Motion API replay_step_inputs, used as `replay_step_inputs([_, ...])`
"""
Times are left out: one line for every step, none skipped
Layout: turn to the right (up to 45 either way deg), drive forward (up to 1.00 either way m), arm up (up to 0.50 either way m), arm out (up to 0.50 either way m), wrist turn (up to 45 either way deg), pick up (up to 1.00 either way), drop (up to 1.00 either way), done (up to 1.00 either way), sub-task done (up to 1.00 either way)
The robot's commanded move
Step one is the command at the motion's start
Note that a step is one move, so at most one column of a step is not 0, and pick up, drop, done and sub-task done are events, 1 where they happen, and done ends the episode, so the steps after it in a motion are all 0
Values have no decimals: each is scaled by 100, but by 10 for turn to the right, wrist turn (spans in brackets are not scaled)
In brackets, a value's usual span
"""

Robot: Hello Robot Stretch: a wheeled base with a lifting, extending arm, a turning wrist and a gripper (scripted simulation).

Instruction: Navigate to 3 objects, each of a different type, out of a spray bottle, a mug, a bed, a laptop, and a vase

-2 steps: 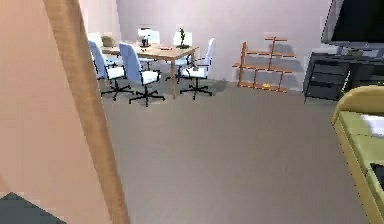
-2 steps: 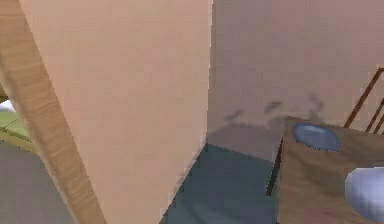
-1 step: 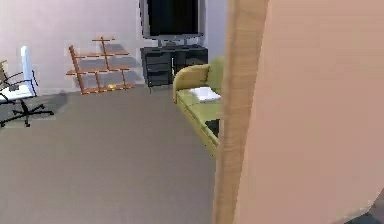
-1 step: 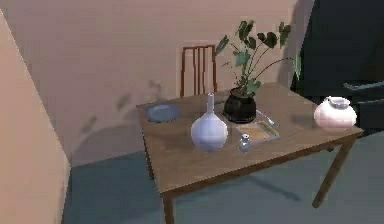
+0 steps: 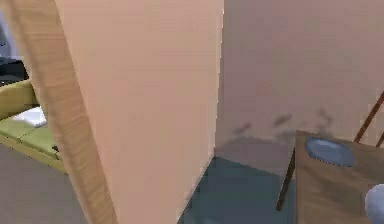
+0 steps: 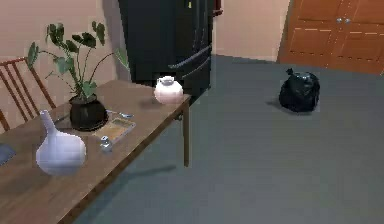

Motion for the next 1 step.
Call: replay_step_inputs([450, 0, 0, 0, 0, 0, 0, 0, 0])
